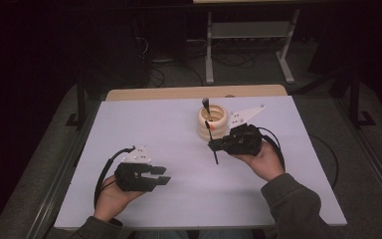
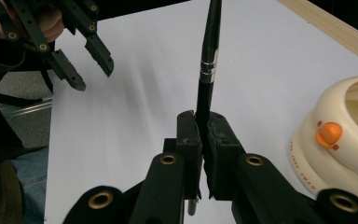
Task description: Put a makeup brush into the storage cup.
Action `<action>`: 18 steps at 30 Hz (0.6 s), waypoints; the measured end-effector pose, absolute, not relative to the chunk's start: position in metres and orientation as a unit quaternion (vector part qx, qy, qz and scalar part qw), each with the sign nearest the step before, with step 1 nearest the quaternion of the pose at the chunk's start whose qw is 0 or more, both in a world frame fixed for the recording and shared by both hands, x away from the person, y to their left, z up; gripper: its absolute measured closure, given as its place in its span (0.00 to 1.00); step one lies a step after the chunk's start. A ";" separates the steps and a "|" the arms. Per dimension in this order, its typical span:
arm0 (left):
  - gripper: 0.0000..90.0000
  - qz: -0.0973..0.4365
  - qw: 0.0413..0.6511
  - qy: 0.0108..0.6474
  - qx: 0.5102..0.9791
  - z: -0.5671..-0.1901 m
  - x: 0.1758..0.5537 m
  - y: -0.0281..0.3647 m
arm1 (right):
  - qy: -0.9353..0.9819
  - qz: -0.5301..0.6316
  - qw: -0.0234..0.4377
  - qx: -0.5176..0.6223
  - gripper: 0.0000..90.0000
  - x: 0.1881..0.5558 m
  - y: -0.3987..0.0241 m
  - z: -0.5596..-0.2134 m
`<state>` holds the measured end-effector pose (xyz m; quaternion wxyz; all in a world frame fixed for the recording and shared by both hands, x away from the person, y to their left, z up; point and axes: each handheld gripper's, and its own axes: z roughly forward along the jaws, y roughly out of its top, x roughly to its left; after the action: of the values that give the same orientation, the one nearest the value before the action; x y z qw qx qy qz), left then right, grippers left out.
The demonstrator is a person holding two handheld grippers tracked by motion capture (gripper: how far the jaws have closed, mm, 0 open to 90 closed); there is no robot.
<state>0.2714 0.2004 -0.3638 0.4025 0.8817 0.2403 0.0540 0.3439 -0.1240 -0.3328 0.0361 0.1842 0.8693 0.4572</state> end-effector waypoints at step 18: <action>0.67 0.059 0.398 0.249 0.881 -0.366 0.270 0.205 | 0.865 0.460 0.038 0.197 0.93 0.363 -0.125 -0.319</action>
<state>0.2701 0.2053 -0.3662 0.3982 0.8810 0.2487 0.0587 0.3633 -0.1246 -0.3192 0.0381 0.1966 0.8650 0.4601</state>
